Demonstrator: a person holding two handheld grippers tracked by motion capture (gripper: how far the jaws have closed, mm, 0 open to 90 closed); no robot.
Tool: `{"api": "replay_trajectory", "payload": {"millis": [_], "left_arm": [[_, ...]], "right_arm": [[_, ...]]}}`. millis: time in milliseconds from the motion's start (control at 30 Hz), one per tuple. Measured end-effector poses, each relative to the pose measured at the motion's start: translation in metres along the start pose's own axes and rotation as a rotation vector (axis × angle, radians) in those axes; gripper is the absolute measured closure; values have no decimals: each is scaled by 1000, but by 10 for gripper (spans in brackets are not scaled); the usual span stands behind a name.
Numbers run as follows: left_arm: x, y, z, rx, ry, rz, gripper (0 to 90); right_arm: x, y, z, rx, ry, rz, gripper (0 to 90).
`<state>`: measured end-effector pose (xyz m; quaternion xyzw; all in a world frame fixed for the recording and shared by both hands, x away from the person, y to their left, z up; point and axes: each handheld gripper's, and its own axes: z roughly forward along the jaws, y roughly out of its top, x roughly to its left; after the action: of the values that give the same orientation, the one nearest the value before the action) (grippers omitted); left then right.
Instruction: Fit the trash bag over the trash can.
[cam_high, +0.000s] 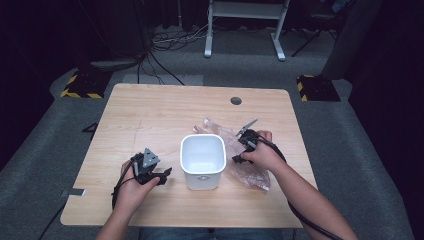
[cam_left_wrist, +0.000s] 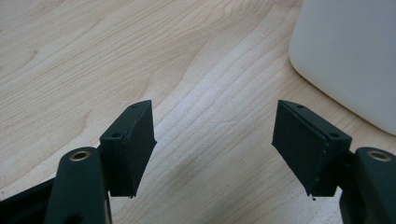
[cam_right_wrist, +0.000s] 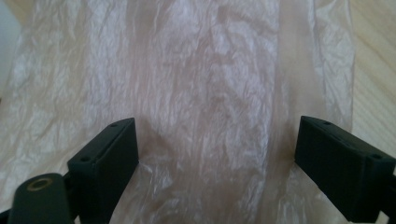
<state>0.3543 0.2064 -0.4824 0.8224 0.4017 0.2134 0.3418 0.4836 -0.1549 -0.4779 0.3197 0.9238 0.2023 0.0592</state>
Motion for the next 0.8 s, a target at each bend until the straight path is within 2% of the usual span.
{"api": "replay_trajectory", "payload": {"millis": [33,67,133,167,200,233,267,300,333,367,400,433,467,567,667,700,733,767,800], "left_arm": [[0,0,0,4,-5,3,296],[-1,0,1,3,-4,6,297],[-2,1,1,2,-10,3,297],[-2,1,1,-1,-9,0,297],[-2,1,1,-1,-9,0,297],[-2,1,2,-1,-9,1,297],[-2,1,2,0,-8,2,297],[-2,1,2,0,-8,2,297],[-2,1,2,0,-7,5,297],[-2,1,2,0,-8,3,297],[-2,1,2,0,-8,3,297],[-1,1,2,-3,-8,5,297],[-1,1,2,-3,-8,5,297],[-1,1,1,-6,-11,-2,297],[1,2,2,-14,-10,-8,298],[1,2,2,-14,-10,-8,299],[2,2,3,-17,-11,-15,299],[2,2,3,-17,-11,-15,299],[2,2,3,-17,-14,-22,299]], "right_arm": [[3,-1,-1,19,0,-8,142],[11,-1,-3,57,-4,-40,162],[18,-1,-6,103,3,-55,228],[21,-1,-8,123,6,-65,271],[21,-1,-8,123,6,-65,271],[23,-1,-10,140,7,-66,329],[27,-1,-13,171,4,-56,476],[27,-1,-13,171,4,-56,476],[29,-1,-15,184,-1,-48,544],[32,-1,-17,213,-5,-35,725],[32,-1,-17,213,-5,-35,725],[32,-2,-18,229,13,-23,855],[32,-3,-19,226,28,-10,888],[31,-5,-19,204,39,10,900],[27,-13,-25,91,98,56,900],[27,-13,-25,91,98,56,900],[25,-15,-34,-7,117,71,900],[25,-15,-34,-7,117,71,900],[23,-16,-45,-93,122,79,900]]}}
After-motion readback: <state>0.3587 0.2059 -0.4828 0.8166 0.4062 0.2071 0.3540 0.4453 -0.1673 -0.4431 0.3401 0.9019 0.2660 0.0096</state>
